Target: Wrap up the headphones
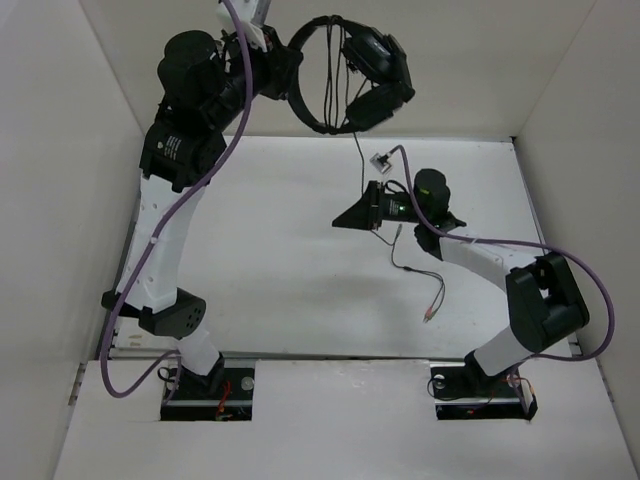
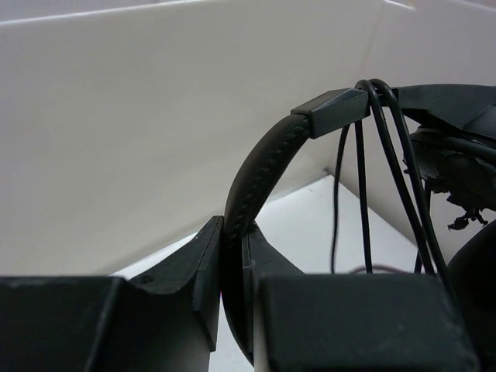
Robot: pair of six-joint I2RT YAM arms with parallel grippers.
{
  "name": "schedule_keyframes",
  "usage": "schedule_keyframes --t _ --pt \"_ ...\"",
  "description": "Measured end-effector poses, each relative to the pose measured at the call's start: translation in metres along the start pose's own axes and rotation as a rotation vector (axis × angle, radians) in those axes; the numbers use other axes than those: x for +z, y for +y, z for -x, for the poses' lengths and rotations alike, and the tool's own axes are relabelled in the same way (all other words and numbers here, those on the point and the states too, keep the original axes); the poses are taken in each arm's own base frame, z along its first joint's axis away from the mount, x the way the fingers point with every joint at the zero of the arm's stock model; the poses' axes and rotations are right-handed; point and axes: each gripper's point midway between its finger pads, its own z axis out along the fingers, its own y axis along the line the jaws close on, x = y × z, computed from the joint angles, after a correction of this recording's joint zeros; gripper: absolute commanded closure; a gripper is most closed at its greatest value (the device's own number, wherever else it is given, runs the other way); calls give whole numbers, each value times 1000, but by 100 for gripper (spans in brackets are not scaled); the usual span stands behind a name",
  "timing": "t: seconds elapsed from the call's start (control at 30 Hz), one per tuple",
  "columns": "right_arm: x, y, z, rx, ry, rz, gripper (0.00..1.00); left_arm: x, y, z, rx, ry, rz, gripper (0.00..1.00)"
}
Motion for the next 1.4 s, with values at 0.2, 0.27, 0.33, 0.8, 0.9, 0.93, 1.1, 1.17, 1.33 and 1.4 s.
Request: schedule_keyframes --t 0.2,0.27,0.33,0.8,0.9,0.93,1.1,1.17,1.33,1.4 --pt "15 33 -44 65 113 122 56 5 57 17 22 -74 192 100" --pt "19 45 -57 68 155 159 58 6 77 21 46 -97 267 100" --pt "23 57 -67 59 189 194 61 7 98 23 78 -111 344 100" --pt "16 91 -66 -89 247 246 100 11 191 -12 376 -49 751 100" --pt "13 102 -44 -186 234 223 100 17 199 -42 436 35 770 100" --pt "11 105 -34 -223 224 211 100 18 200 -51 453 60 771 100" --pt "-5 122 28 -474 134 98 100 23 205 -89 513 166 761 100" --pt "-14 126 53 -588 95 36 100 24 204 -101 527 197 750 100" --pt "-36 136 101 -887 40 -150 99 24 194 -133 552 277 708 100" --pt "-43 135 112 -978 38 -215 99 26 185 -143 557 300 678 100"
